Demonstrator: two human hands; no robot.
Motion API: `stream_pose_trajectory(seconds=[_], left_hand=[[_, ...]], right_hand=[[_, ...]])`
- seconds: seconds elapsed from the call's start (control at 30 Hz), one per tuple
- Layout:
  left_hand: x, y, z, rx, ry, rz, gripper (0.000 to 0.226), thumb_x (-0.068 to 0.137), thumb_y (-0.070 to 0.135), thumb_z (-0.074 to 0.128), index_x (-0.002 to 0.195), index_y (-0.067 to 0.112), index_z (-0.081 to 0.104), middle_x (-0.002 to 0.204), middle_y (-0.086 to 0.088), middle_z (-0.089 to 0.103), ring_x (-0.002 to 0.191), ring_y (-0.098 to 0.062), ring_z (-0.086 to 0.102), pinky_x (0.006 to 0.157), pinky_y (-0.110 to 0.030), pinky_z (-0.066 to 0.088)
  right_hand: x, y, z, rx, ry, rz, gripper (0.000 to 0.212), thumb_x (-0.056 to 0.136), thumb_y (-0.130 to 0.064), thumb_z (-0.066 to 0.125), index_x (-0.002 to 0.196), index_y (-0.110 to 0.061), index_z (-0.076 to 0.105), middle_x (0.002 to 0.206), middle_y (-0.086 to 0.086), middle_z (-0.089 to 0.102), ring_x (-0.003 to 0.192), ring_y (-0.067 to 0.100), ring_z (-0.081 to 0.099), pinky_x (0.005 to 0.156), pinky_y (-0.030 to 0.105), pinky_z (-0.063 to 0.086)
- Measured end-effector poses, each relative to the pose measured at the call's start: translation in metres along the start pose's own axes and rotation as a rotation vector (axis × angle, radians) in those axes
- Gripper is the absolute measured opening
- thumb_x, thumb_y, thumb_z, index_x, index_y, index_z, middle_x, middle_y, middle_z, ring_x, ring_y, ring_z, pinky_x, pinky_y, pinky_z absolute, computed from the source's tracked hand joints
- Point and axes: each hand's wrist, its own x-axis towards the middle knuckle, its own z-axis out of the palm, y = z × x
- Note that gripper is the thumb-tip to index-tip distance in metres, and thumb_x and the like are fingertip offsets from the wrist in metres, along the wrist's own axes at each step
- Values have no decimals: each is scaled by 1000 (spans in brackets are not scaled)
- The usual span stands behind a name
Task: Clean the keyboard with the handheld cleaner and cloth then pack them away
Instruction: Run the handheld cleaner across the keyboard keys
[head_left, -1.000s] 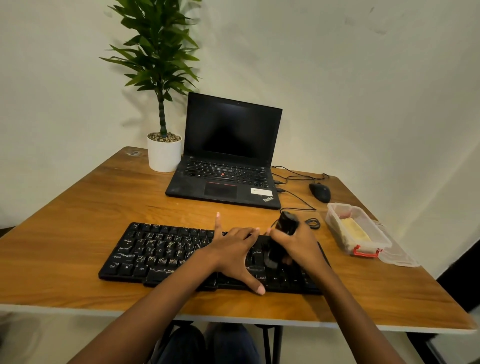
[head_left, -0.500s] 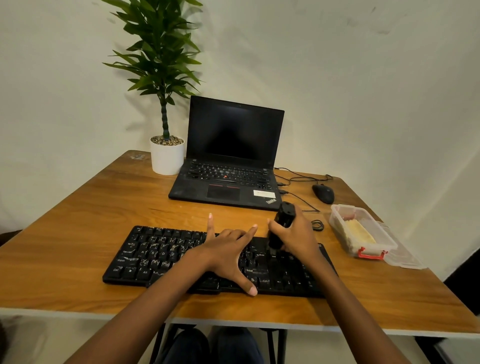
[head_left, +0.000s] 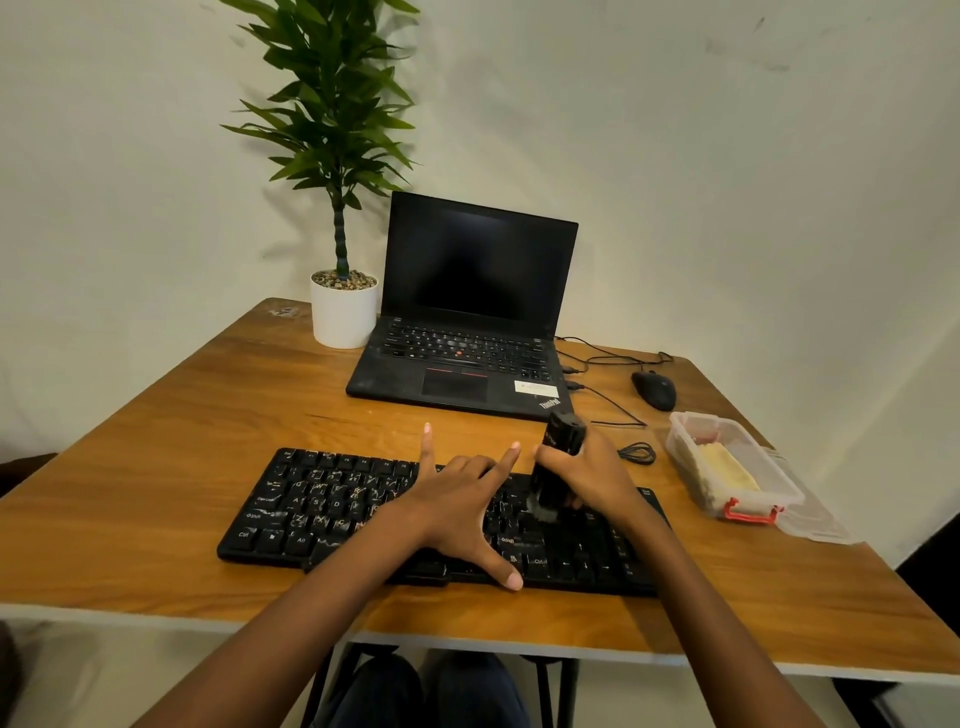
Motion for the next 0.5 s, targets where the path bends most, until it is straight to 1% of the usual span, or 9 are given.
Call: stream_pose_trajectory(seconds=[0.07,0.1,0.17,0.23,0.3,0.37,0.43,0.5], left_hand=[[1,0,0,-5,-1,3,132,59,82,56,142,24,-29,153,-5,19,142,-23,15,95,-68,-27],[1,0,0,-9,-3,2,133,59,82,56,142,23,-28,154,-5,19,142,-23,14,95,-69,-26],[1,0,-1,-21,-11,-2,133,60,81,57,142,21,-29,155,-5,17,143,-23,12,95,-68,-27],[0,0,-1,-38,-9,-7,134,60,80,58,141,20,-30,156,-5,15,144,-23,11,95,-67,-29],[-1,1,-2,-53,-11,-13,134,61,79,60,142,19,-29,157,-5,11,144,-22,8,93,-65,-31],[-2,1,-2,-63,-12,-18,135,60,79,60,143,17,-27,158,-5,8,145,-22,6,93,-65,-32],[-2,1,-2,-65,-14,-21,135,61,79,60,144,15,-26,158,-5,8,145,-22,5,94,-65,-31],[-3,1,-2,-70,-20,-25,135,61,78,60,144,15,-25,158,-5,7,145,-22,5,95,-65,-30]], right_hand=[[1,-2,4,-18,47,-61,27,83,-27,66,98,-16,47,82,0,57,73,15,58,54,20,46],[2,-3,7,1,17,-88,27,83,-28,67,97,-18,46,81,-2,56,73,13,57,55,19,46],[2,-5,5,46,-100,-71,26,83,-30,66,97,-20,46,85,2,59,74,16,61,51,22,49],[6,-5,-2,19,-149,-14,27,84,-28,65,99,-18,46,91,9,61,73,19,63,45,23,48],[9,-6,-3,-19,-80,-14,27,84,-28,64,101,-18,45,90,7,59,72,19,62,43,19,46],[6,-5,3,7,-35,-78,26,84,-29,64,99,-20,45,87,1,57,77,19,61,51,18,46],[2,-3,6,87,-111,-93,24,84,-28,65,96,-20,46,88,3,58,83,23,62,59,23,49],[1,-3,-2,104,-221,-30,25,85,-26,64,101,-17,47,93,7,60,80,20,62,59,25,51]])
